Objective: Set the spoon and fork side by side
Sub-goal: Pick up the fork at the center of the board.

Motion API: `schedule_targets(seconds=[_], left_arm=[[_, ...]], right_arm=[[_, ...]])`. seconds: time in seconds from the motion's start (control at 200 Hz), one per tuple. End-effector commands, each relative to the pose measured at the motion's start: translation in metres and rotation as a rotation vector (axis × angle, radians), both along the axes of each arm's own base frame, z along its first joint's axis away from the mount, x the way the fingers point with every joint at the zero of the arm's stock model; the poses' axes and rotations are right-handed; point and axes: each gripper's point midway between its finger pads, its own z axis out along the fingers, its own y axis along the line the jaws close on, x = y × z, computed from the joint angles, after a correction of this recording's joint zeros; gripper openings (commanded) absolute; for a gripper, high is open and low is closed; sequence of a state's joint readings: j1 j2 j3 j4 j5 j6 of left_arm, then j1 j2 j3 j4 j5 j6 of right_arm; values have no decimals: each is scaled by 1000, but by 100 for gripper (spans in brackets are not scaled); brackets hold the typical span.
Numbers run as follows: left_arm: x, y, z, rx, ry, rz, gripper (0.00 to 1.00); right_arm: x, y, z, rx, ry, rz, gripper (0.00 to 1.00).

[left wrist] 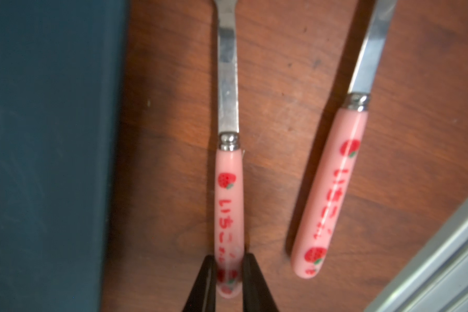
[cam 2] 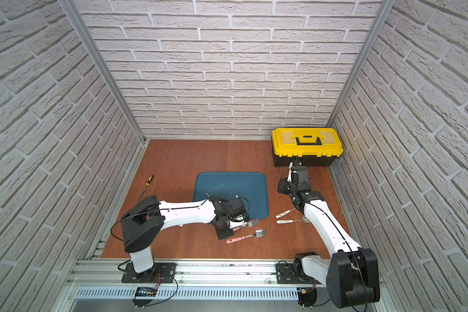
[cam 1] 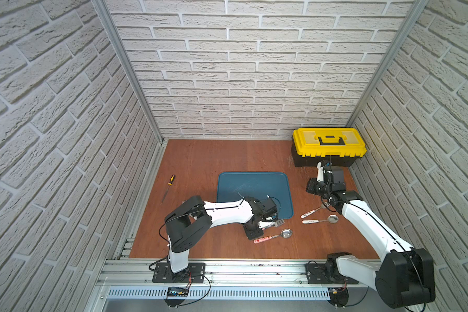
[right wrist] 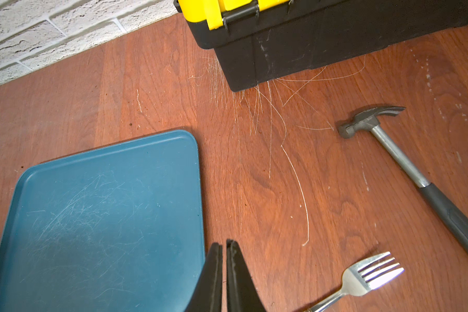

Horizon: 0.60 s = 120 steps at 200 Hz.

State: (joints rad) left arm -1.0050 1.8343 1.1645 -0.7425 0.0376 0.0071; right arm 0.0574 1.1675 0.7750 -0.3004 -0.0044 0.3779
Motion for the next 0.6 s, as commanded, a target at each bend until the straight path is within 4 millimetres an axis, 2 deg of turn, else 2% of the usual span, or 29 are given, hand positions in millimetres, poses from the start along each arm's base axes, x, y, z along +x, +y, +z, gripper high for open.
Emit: schedule_targets(seconds=[0.0,0.1,0.24,0.41,0.595], left_arm=[[-10,5,-14,18,59,-7,13],[-13,4,-12,24,62,-19,0],[-17,0,-1,6,23,-68,0],[-18,3,0,21,20,-84,0],[-10,2,7,24,-32,-87,0]], right_arm=[[-1,2,4,-8,-26,10,11],[-1,1,3,-9,-21,9,11],[0,1,3,-7,-22,6,11],[-1,0,4,-9,-25,2,11],[-1,-1,3,-12,-23,0,11]])
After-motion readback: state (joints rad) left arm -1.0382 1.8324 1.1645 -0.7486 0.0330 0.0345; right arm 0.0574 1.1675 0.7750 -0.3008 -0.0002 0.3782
